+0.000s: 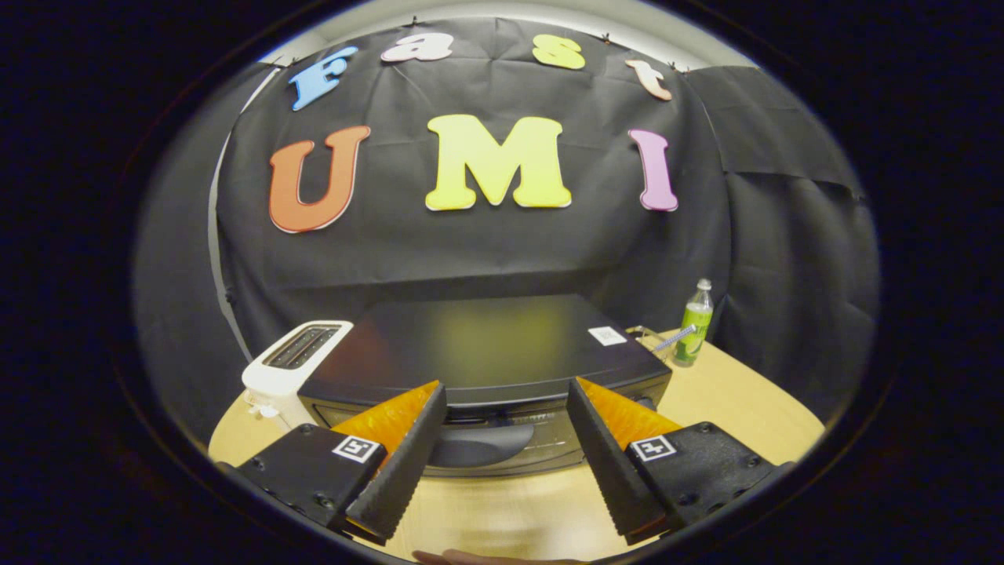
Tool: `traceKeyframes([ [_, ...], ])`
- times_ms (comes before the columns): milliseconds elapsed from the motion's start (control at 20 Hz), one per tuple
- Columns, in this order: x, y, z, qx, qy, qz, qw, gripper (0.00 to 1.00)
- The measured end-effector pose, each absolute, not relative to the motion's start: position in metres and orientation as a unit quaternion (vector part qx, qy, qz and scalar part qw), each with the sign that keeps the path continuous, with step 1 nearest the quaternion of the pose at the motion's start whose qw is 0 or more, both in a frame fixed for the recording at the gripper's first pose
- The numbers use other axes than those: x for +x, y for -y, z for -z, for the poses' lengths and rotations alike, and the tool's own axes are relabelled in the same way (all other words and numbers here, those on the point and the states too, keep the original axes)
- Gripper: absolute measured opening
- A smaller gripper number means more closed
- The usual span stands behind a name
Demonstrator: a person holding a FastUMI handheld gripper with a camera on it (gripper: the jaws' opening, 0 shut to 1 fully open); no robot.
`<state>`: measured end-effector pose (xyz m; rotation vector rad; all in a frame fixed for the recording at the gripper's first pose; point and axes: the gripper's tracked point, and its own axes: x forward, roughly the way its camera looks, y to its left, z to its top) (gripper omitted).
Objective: Open the toaster oven, put the food inside, and close the toaster oven door.
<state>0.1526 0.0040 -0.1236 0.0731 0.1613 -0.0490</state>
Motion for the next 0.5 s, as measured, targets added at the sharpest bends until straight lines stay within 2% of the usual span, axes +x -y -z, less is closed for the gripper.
traceKeyframes([
  [250, 0.162, -0.011, 0.136, 0.053, -0.095, 0.012, 0.994, 0.99],
  [500, 0.150, -0.013, 0.136, -0.016, -0.102, 0.012, 0.995, 0.99],
])
